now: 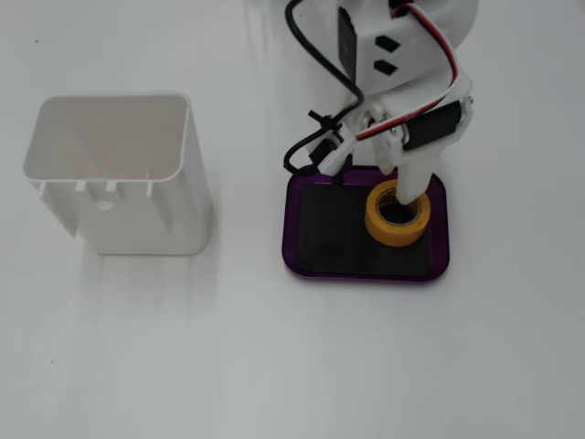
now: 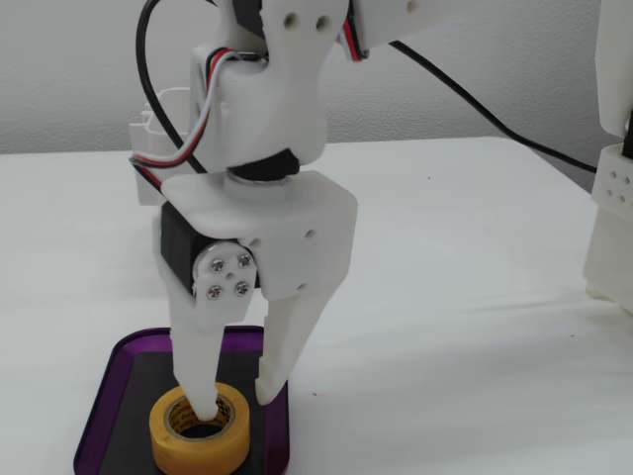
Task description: Remove the yellow tape from the box.
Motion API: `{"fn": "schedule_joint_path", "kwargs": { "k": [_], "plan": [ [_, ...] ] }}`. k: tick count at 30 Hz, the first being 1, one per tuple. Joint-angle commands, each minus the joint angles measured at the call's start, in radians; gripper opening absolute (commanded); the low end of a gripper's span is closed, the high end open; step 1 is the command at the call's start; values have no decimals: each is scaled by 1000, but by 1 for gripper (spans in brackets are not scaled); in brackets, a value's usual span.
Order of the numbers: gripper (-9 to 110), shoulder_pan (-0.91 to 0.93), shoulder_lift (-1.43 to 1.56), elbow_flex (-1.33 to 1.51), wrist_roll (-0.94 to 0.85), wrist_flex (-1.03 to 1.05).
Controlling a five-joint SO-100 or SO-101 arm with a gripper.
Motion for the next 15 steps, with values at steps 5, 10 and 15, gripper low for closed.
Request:
{"fn": "schedule_joint_path", "kwargs": {
  "k": [5,10,15],
  "plan": [
    [9,-2,12,103,-2,-106],
    [9,-2,14,123,5,-124],
    [-1,-2,17,115,9,-124]
  ]
}}
